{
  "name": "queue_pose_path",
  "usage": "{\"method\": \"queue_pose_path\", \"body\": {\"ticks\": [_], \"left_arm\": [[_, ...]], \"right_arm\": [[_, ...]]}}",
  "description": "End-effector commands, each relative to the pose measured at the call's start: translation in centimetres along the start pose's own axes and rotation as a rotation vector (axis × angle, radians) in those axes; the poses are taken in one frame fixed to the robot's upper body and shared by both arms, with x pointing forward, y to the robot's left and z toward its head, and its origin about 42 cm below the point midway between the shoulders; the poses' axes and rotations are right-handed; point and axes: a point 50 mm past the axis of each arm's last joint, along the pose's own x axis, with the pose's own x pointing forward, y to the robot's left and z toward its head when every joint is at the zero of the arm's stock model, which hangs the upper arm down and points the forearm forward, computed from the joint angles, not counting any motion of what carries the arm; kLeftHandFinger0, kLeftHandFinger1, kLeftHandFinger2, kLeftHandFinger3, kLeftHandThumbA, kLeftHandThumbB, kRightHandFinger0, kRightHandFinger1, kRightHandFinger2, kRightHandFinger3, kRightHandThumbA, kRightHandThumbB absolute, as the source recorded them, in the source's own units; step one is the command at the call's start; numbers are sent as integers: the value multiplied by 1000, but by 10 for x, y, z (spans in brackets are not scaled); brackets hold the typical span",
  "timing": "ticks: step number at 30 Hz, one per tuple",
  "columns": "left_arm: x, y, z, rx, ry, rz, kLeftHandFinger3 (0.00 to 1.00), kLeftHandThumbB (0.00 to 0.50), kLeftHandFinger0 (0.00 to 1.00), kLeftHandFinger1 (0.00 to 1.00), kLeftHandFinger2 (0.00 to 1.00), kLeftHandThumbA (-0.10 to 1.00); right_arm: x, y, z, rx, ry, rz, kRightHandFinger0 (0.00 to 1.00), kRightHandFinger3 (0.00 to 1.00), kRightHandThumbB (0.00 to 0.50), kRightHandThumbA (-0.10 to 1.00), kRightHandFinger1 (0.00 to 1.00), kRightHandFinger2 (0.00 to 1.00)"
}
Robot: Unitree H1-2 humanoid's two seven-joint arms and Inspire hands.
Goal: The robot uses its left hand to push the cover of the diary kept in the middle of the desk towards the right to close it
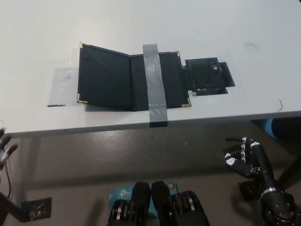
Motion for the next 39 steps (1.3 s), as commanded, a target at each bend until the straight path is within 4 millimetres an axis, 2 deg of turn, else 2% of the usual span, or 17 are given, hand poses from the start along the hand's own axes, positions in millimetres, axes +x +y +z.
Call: {"method": "queue_pose_path", "body": {"ticks": [1,4,5,7,8,10,12,14,18,19,20,23,25,29,30,35,39], "left_arm": [[31,-42,50,-95,-98,-241,1000,246,1000,1000,1000,1000],[52,-52,65,-158,-151,-303,1000,214,1000,1000,1000,1000],[61,-54,69,-160,-158,-309,1000,222,1000,1000,1000,1000],[71,-55,73,-170,-159,-307,1000,222,1000,1000,1000,1000],[89,-52,71,-242,-154,-292,1000,203,1000,1000,1000,1000],[92,-51,68,-257,-144,-276,1000,202,1000,1000,1000,1000],[113,-38,56,-312,-110,-208,1000,222,1000,1000,1000,1000],[120,-32,50,-339,-92,-177,1000,222,1000,1000,1000,1000],[141,-11,29,-288,-14,-56,1000,225,1000,1000,1000,1000],[153,1,11,-271,36,-4,1000,228,1000,1000,1000,1000],[158,7,3,-291,58,9,1000,225,1000,1000,1000,1000],[167,15,-10,-346,80,33,1000,228,1000,1000,1000,1000],[179,21,-24,-350,105,83,1000,246,1000,1000,1000,1000],[191,21,-41,-384,120,121,1000,246,1000,1000,1000,1000],[193,20,-44,-385,118,121,1000,263,1000,1000,1000,1000],[204,11,-53,-412,131,135,1000,285,1000,1000,1000,1000],[211,1,-63,-432,170,160,1000,314,1000,1000,1000,1000]], "right_arm": [[8,-8,18,-10,-40,-29,339,625,59,450,342,415],[7,-8,19,-9,-37,-31,336,622,61,451,344,424],[7,-8,18,-12,-41,-30,326,609,59,454,340,427],[8,-8,18,-5,-44,-28,315,599,62,455,332,424],[8,-8,18,-13,-44,-31,312,593,66,461,322,414],[6,-8,15,-6,-38,-32,305,580,68,460,319,406],[7,-8,16,-14,-42,-36,299,582,67,463,315,398],[7,-7,16,-28,-55,-30,307,594,58,468,319,397],[7,-7,18,-21,-45,-27,294,592,77,486,314,408],[8,-8,18,-13,-41,-26,295,589,81,489,327,419],[8,-8,18,-11,-41,-25,292,589,83,490,327,419],[7,-8,18,2,-43,-25,275,582,98,490,318,411],[8,-9,18,-15,-50,-18,278,592,76,483,310,402],[6,-9,19,-22,-56,-20,276,600,60,453,305,404],[7,-8,19,-9,-54,-20,272,602,66,446,306,410],[8,-8,21,15,-40,-21,266,587,82,457,319,429],[8,-9,21,-6,-57,-17,263,587,72,458,318,429]]}}
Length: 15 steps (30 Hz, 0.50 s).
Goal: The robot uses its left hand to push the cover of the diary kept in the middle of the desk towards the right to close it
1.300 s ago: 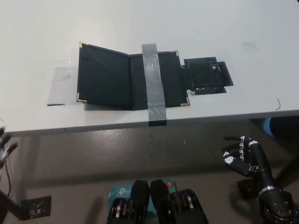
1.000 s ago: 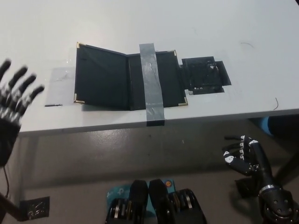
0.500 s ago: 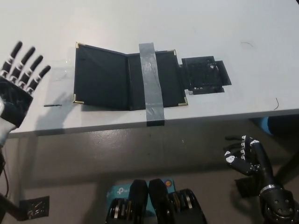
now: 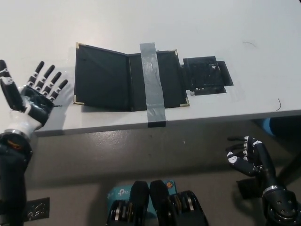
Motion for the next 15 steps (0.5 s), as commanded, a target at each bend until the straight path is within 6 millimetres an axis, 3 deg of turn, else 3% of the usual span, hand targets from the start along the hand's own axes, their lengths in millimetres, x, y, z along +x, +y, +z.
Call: {"method": "queue_pose_path", "body": {"ticks": [1,5,10,15], "left_arm": [[15,-18,16,10,-61,-16,1000,292,1000,1000,1000,1000],[21,-24,1,1,-11,48,1000,296,1000,1000,1000,1000],[23,-13,-17,71,58,119,1000,301,1000,1000,1000,1000],[19,-3,-16,80,50,147,1000,331,1000,1000,1000,1000]], "right_arm": [[6,-4,19,-5,-64,-5,251,589,72,456,305,416],[8,-2,21,-9,-75,-4,238,600,72,457,294,397],[8,0,24,6,-74,0,234,602,67,435,297,404],[7,-2,23,4,-81,1,226,609,62,434,295,402]]}}
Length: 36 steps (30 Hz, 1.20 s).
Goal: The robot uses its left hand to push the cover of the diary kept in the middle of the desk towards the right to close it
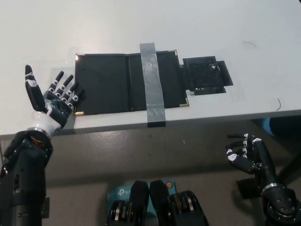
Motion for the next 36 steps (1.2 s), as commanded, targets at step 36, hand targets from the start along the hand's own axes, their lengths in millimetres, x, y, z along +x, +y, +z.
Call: {"method": "queue_pose_path", "body": {"ticks": [36], "left_arm": [[-2,18,19,162,-63,101,1000,347,1000,1000,1000,1000]], "right_arm": [[4,-4,20,-8,-76,-13,277,602,71,463,323,425]]}}
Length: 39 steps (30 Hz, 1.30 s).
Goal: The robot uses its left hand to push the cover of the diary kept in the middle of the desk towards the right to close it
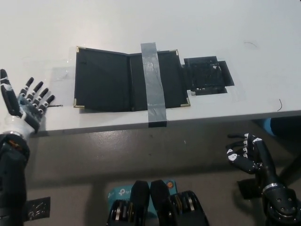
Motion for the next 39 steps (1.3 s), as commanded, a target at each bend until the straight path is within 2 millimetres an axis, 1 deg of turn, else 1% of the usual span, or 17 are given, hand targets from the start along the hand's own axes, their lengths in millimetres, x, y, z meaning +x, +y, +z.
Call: {"method": "queue_pose_path", "body": {"ticks": [1,3,5,7,9,13,18,21,25,26,29,31,34,35,36,38,39], "left_arm": [[3,-23,-9,-4,8,-40,1000,360,1000,1000,1000,1000],[3,-29,-15,-38,20,-45,1000,371,1000,1000,1000,1000],[2,-39,-24,-41,34,-67,1000,347,1000,1000,1000,1000],[4,-53,-37,-95,44,-81,1000,317,1000,1000,1000,1000],[4,-61,-44,-101,51,-96,1000,335,1000,1000,1000,1000],[4,-72,-53,-94,72,-115,1000,368,1000,1000,1000,1000],[5,-81,-61,-101,88,-106,1000,362,1000,1000,1000,1000],[3,-85,-66,-100,105,-105,1000,385,1000,1000,1000,1000],[2,-88,-70,-117,113,-115,1000,395,1000,1000,1000,1000],[0,-91,-70,-135,120,-122,1000,385,1000,1000,1000,1000],[-3,-104,-76,-170,126,-139,1000,386,1000,1000,1000,1000],[-3,-116,-80,-186,131,-158,1000,418,1000,1000,1000,1000],[-5,-132,-84,-230,141,-191,1000,405,1000,1000,1000,1000],[-5,-135,-84,-235,143,-200,1000,413,1000,1000,1000,1000],[-8,-161,-84,-261,135,-256,1000,404,1000,1000,1000,1000],[-10,-172,-84,-266,128,-272,1000,404,1000,1000,1000,1000],[-13,-196,-80,-287,113,-329,1000,403,1000,1000,1000,1000]], "right_arm": [[4,-4,20,-16,-76,-10,280,605,65,462,324,427],[4,-4,20,-23,-77,-9,284,613,56,462,330,435],[3,-4,21,-36,-73,-6,294,627,56,473,335,441],[3,-3,23,-24,-75,-3,336,636,43,459,338,433],[4,-2,24,-4,-73,-8,321,616,54,431,320,412],[4,-2,25,-3,-80,-1,282,608,44,419,322,421],[6,-4,28,-6,-92,3,290,603,34,414,335,434],[7,-4,29,0,-85,-1,297,609,35,407,345,443],[7,-4,30,3,-86,1,311,612,35,402,355,447],[7,-4,30,5,-85,1,309,614,40,408,355,447],[6,-5,29,9,-85,1,304,616,42,411,345,437],[6,-6,29,1,-86,2,323,620,40,412,359,443],[7,-5,30,-2,-88,7,327,620,39,417,365,447],[7,-5,30,1,-88,8,328,619,42,418,365,446],[8,-5,30,6,-85,10,335,619,46,421,376,462],[8,-5,31,-1,-85,12,335,619,45,421,376,465],[8,-5,30,-7,-87,15,327,618,38,422,370,462]]}}
